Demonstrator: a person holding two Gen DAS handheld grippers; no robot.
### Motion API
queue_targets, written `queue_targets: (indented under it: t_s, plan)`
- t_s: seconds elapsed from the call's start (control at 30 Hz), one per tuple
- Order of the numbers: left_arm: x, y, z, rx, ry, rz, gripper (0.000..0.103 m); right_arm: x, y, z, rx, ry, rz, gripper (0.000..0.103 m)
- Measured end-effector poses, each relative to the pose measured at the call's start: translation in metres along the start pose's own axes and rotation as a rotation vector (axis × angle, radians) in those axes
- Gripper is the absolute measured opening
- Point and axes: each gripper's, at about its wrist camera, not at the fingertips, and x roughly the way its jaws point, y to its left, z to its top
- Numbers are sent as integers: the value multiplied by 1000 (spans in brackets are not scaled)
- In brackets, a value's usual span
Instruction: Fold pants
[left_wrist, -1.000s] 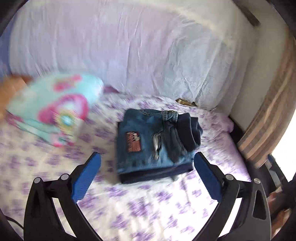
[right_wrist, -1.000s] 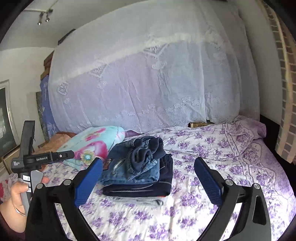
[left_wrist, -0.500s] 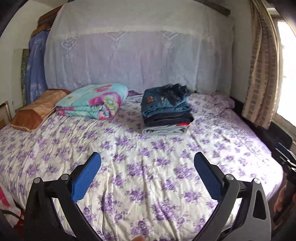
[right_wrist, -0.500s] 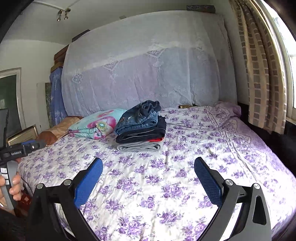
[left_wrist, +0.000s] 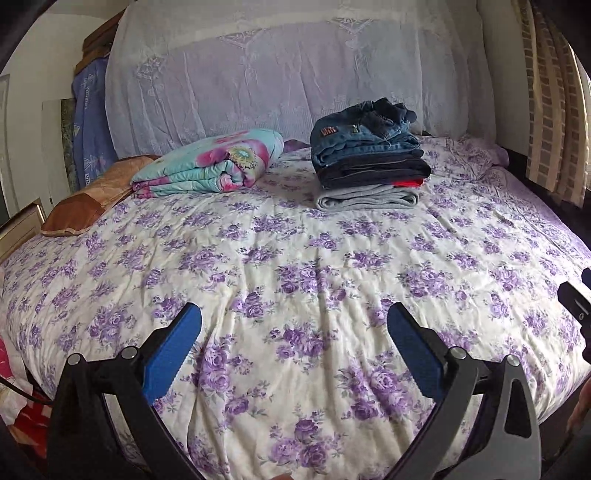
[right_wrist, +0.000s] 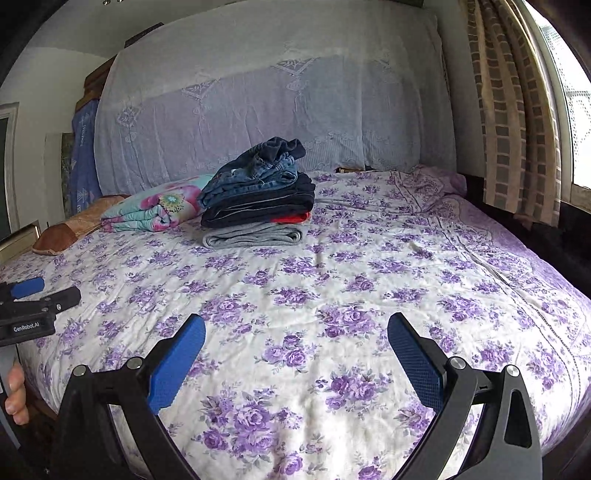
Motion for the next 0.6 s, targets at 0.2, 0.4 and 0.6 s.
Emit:
queue_targets:
  t_s: [0.2,0.4,0.6]
  plan:
    - [4,1,3,-5,-2,36,98,5,0,-2,10,16,14,100]
    - [5,2,3,-20,-29,54,98,4,8,-2,-33,-2,2,100]
    - [7,5,7,-34,-27,44,98,4,8,-2,-36,-2,4,100]
